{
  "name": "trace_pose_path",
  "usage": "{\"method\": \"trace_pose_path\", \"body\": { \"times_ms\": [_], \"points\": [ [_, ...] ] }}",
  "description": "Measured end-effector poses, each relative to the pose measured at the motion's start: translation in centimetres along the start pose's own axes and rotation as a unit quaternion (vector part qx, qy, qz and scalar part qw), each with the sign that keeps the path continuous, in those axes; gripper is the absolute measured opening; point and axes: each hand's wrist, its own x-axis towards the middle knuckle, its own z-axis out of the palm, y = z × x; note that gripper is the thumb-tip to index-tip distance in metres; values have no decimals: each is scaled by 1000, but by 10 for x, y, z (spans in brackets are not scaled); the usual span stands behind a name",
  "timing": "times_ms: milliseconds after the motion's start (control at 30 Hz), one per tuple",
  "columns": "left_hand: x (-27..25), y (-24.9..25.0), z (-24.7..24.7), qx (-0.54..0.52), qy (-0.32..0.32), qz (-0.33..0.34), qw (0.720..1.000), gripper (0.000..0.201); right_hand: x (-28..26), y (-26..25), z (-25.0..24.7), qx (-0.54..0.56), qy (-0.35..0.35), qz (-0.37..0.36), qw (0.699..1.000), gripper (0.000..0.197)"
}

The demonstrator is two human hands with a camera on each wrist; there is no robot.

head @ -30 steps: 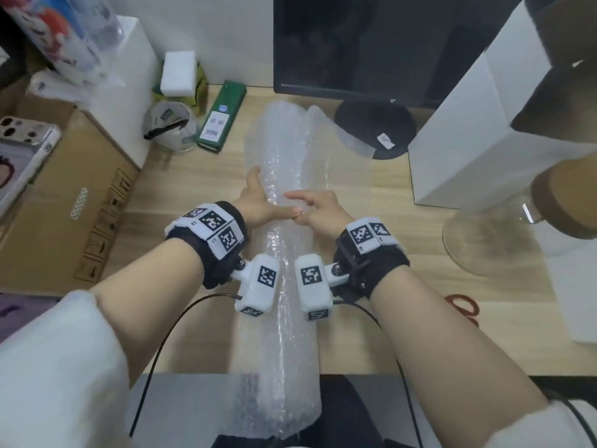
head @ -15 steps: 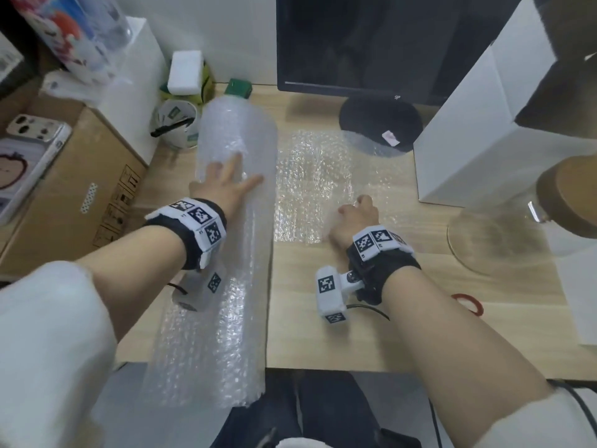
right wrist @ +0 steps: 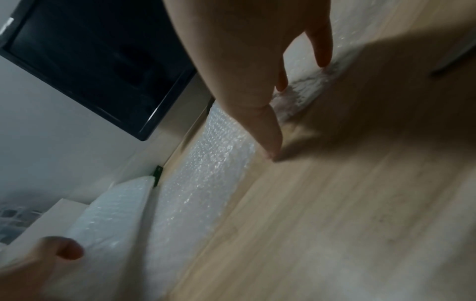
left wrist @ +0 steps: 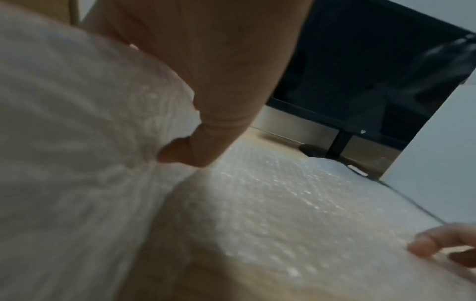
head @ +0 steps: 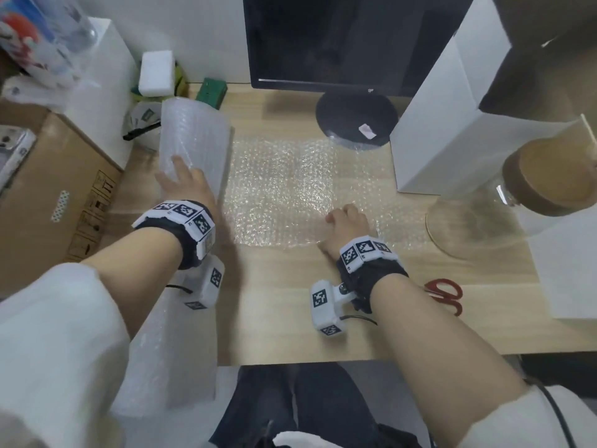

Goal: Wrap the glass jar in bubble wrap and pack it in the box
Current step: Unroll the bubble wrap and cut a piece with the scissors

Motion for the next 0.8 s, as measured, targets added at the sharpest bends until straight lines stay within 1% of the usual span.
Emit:
{"method": "trace_pose_path", "body": {
  "times_ms": [33,100,167,200,333,433,500,533,600,667,733,800],
  "points": [
    [-2,-5,0,32,31,15,999,61,-1,2,0,-6,3,1,1000,44],
    [-1,-19,2,71,60,27,995,53,-2,4,1,-15,10,-1,1000,42],
    [5,-28,7,68,67,19,995,55,-2,5,-1,-15,11,-1,1000,40],
    [6,-31,9,49,66,11,997,58,-2,6,-3,-16,12,1,1000,40],
    [8,-39,16,-1,45,-2,999,66,-2,8,-9,-59,16,31,998,42],
    [2,-38,15,-52,13,-34,998,59,-2,9,-12,-114,20,66,991,47],
    [0,-36,18,-121,-15,-51,991,57,-3,8,-12,-131,26,82,988,50],
    [1,-36,22,-164,-31,-53,985,63,-4,7,-11,-130,30,86,987,52],
    [2,-33,33,-222,-54,-46,973,87,-8,5,-6,-123,36,92,987,56],
    [0,-26,42,-221,-82,-40,971,111,-12,3,-2,-115,47,89,988,56],
    [-3,-19,49,-208,-93,-43,973,122,-17,2,-1,-105,51,81,990,54],
    [-1,-14,56,-203,-81,-52,974,124,-22,6,-3,-100,41,65,992,51]
  ]
}}
